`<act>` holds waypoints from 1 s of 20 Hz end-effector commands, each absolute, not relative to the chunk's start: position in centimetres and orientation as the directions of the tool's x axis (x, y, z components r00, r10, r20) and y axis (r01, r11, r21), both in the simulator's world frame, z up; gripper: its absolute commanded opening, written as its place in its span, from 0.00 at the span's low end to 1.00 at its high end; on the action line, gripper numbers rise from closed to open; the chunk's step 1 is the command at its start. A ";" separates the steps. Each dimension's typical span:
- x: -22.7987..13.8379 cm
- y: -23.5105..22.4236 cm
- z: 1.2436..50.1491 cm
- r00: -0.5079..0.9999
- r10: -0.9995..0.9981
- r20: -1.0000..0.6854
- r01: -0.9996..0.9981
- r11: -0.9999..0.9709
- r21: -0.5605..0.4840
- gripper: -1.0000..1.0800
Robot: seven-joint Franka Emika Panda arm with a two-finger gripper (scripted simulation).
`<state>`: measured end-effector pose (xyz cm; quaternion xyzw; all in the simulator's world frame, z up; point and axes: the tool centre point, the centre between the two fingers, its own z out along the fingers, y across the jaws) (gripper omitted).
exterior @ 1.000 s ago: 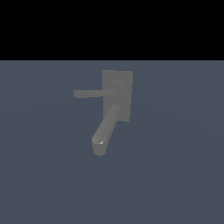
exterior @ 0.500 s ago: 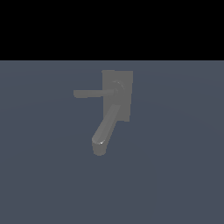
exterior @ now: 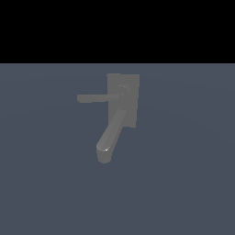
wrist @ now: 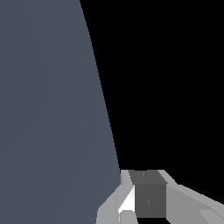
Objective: Turn on the faucet by rotating a designated handle.
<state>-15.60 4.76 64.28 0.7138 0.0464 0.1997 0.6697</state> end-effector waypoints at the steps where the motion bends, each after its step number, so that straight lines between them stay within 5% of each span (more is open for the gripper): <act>1: -15.7 4.7 64.3 0.916 0.332 0.223 -0.201 -0.100 0.974 0.00; 20: -11.5 10.3 63.6 0.898 0.439 0.038 -0.151 0.226 0.962 0.00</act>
